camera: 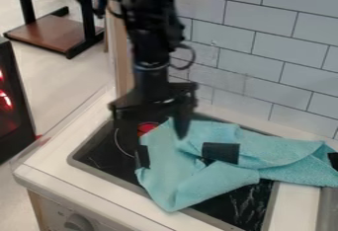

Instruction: Folded the cloth from left to right

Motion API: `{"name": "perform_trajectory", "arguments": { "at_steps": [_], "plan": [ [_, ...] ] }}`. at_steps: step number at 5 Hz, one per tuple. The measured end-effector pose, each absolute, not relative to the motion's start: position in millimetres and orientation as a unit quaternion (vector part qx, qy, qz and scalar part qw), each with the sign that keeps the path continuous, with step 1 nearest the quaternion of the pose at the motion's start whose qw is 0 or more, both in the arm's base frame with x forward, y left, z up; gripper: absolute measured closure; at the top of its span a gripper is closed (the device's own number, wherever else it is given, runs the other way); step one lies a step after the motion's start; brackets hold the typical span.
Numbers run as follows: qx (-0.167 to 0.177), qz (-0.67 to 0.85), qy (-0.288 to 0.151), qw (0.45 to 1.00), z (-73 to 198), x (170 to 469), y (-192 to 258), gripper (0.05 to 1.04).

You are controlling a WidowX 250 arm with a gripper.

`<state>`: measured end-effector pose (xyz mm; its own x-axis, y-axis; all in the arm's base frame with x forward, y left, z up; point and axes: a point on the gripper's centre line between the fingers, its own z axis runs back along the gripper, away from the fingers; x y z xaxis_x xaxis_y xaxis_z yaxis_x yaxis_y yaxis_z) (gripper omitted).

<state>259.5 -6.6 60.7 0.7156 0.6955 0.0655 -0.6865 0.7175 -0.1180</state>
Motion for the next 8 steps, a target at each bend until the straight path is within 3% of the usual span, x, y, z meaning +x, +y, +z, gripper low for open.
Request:
{"name": "perform_trajectory", "arguments": {
  "at_steps": [2,3,6,7,8],
  "plan": [
    [-0.040,0.332,-0.044,0.941,42.2,263.4,3.6,0.085],
    [-0.033,0.327,-0.021,0.944,19.6,263.1,3.6,0.085],
    [-0.003,0.346,-0.007,0.938,-7.7,269.8,24.2,0.085],
    [0.000,0.347,-0.005,0.938,-10.7,273.5,25.6,0.143],
    [-0.001,0.354,-0.001,0.935,-13.7,274.5,25.2,0.430]
  ]
}}
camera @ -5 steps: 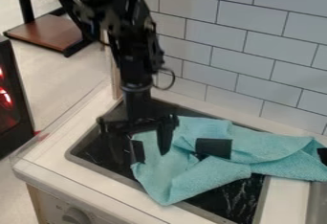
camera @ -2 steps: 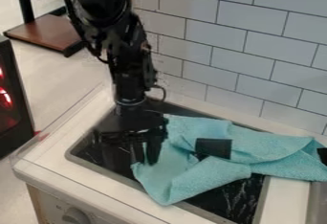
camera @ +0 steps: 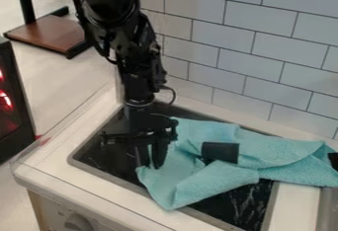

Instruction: Folded the cloth from left to right

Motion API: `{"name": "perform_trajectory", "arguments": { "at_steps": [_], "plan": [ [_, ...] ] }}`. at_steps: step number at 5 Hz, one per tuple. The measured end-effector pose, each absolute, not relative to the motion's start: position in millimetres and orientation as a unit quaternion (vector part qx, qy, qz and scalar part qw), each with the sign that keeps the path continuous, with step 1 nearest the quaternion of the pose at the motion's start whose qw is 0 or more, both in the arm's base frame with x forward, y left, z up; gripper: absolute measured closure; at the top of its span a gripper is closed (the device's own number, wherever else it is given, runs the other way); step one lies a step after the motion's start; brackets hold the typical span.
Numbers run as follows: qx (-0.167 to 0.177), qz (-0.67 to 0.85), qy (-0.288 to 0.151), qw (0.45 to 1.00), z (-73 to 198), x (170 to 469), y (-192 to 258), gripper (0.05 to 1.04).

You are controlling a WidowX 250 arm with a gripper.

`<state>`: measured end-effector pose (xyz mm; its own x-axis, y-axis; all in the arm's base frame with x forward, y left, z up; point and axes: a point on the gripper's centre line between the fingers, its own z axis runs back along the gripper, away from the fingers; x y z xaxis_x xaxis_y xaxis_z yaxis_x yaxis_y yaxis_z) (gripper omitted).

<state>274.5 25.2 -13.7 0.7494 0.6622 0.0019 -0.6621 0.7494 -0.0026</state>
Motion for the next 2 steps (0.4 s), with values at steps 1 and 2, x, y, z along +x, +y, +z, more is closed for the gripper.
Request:
{"name": "perform_trajectory", "arguments": {
  "at_steps": [1,2],
  "plan": [
    [0.004,0.370,-0.012,0.929,-12.8,277.6,27.6,0.673],
    [0.021,0.380,-0.016,0.925,-10.6,277.3,34.6,0.857]
  ]
}}
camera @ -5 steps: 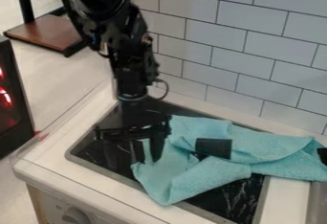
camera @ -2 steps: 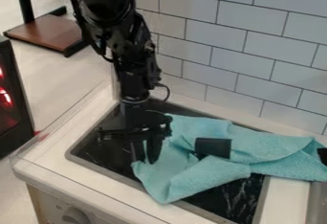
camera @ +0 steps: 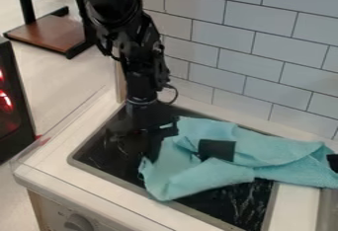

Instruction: Folded the cloth from left to right

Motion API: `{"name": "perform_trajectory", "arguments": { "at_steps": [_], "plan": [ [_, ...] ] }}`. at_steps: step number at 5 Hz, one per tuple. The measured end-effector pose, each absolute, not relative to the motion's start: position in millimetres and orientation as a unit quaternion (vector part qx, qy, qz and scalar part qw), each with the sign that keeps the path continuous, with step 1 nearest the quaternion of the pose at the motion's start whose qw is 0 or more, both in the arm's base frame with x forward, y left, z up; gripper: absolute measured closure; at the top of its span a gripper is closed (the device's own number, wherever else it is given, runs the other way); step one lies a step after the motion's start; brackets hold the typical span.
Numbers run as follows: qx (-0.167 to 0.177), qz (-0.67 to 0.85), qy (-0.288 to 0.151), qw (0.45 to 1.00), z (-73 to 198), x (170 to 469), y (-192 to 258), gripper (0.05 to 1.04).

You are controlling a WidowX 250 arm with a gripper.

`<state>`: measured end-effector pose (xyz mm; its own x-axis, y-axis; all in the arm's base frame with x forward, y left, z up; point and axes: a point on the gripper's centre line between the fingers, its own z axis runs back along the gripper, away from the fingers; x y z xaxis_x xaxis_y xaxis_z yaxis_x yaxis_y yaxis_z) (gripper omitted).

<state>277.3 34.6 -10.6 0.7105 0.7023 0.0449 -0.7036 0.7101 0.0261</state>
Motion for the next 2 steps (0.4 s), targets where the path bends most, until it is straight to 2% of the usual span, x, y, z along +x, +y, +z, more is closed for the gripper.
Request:
{"name": "perform_trajectory", "arguments": {
  "at_steps": [1,2],
  "plan": [
    [0.025,0.413,-0.013,0.910,-8.7,270.9,54.4,0.975],
    [0.032,0.463,-0.012,0.886,-3.3,261.8,84.2,1.016]
  ]
}}
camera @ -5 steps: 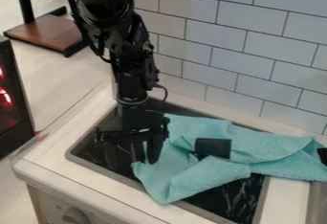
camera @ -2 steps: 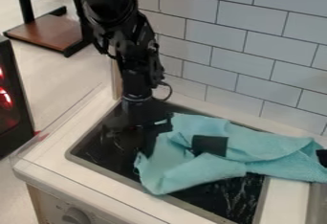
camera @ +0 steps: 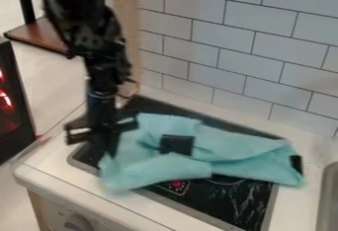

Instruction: Folded the cloth from left to right

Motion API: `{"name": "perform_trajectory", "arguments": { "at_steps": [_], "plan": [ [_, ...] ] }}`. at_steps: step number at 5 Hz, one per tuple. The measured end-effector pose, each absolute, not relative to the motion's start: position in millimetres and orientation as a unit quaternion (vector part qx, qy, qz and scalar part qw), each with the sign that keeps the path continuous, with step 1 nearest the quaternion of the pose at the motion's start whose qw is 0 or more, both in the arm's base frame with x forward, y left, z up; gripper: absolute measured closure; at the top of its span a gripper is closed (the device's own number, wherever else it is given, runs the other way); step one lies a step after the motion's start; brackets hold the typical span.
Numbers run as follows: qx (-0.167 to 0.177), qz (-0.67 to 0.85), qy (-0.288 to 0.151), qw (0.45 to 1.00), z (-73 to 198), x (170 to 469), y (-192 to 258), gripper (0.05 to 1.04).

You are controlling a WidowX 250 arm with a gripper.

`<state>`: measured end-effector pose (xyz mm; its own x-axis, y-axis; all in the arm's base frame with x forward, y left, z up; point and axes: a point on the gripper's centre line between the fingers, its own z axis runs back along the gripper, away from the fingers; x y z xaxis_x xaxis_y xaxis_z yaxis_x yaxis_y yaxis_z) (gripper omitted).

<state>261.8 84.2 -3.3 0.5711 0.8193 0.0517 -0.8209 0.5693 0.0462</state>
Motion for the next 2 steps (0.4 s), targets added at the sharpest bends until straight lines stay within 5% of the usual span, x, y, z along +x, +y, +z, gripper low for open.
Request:
{"name": "perform_trajectory", "arguments": {
  "at_steps": [2],
  "plan": [
    [0.032,0.498,-0.010,0.867,9.0,255.8,100.1,1.020]
  ]
}}
